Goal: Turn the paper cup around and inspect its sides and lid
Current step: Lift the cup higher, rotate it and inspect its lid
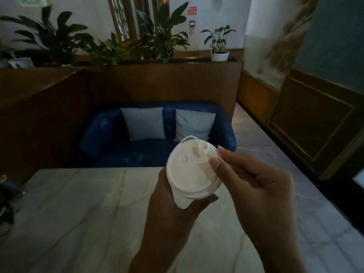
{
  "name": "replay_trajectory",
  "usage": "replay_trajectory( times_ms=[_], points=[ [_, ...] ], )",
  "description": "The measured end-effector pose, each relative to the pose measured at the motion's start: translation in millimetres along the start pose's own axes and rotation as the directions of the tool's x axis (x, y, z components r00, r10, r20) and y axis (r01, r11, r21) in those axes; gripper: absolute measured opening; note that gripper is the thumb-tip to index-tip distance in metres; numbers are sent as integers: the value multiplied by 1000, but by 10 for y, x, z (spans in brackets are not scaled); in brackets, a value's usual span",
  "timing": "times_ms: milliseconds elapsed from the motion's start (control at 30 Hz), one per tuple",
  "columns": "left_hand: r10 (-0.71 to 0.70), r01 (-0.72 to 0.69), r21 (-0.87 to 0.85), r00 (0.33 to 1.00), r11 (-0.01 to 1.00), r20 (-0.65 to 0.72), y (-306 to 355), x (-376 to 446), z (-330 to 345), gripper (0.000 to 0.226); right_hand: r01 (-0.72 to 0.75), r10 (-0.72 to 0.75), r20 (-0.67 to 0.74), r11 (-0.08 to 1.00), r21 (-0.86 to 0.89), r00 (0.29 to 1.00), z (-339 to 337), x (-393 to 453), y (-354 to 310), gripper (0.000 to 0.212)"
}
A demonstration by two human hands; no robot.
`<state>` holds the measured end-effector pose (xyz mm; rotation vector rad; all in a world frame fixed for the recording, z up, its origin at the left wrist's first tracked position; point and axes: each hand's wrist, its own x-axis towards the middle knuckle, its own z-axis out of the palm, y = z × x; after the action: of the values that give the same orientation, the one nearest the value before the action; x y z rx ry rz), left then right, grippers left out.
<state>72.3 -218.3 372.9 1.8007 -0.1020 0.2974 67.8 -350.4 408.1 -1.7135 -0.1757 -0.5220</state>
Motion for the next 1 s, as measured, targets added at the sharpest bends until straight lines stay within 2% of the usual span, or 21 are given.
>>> replay_trajectory(
  times_ms=[33,167,233,333,400,467,500,600,667,767,867,933,1000],
  points=[
    [-42,42,-56,999,998,3,-18,24,10,111,6,-6,-3,1000,-29,1000,1,-3,1,31],
    [-49,48,-17,998,999,-43,-16,-4,22,81,21,-21,-5,996,-88,1000,5,-4,0,31],
    [-37,37,-7,999,999,-33,18,-35,-2,76,16,-16,1,995,-95,1000,2,-1,4,33],
    [-35,38,84,998,996,-43,-8,-45,7,56,26,-25,10,986,-163,1000,-10,21,34,41],
    [-128,133,132,991,982,-48,-20,-19,14,70,11,-8,19,976,-216,1000,-6,38,49,51],
    [-197,191,183,980,964,12,-16,5,7,104,-20,23,10,968,-251,1000,7,54,68,50],
    [-186,180,230,983,956,5,-13,-8,3,116,-36,38,4,967,-252,999,5,68,85,44],
    [-46,64,218,995,974,-85,-90,-77,-25,74,-112,133,72,963,-244,989,-65,150,164,48],
    [9,5,214,998,977,-65,-173,-124,-6,68,-252,296,202,943,-217,934,-155,214,269,61],
    [74,-81,228,997,970,38,-319,-164,41,71,-474,518,401,855,-211,756,-362,236,505,70],
    [67,-107,223,981,969,181,-551,-322,170,75,-557,545,562,812,-172,622,-603,77,786,58],
    [51,-111,246,970,963,239,-771,-461,284,77,-546,526,617,818,-179,585,-715,-119,990,42],
    [19,-111,307,957,945,289,-1005,-597,419,80,-533,542,598,818,-215,591,-799,-363,1212,23]
  ],
)
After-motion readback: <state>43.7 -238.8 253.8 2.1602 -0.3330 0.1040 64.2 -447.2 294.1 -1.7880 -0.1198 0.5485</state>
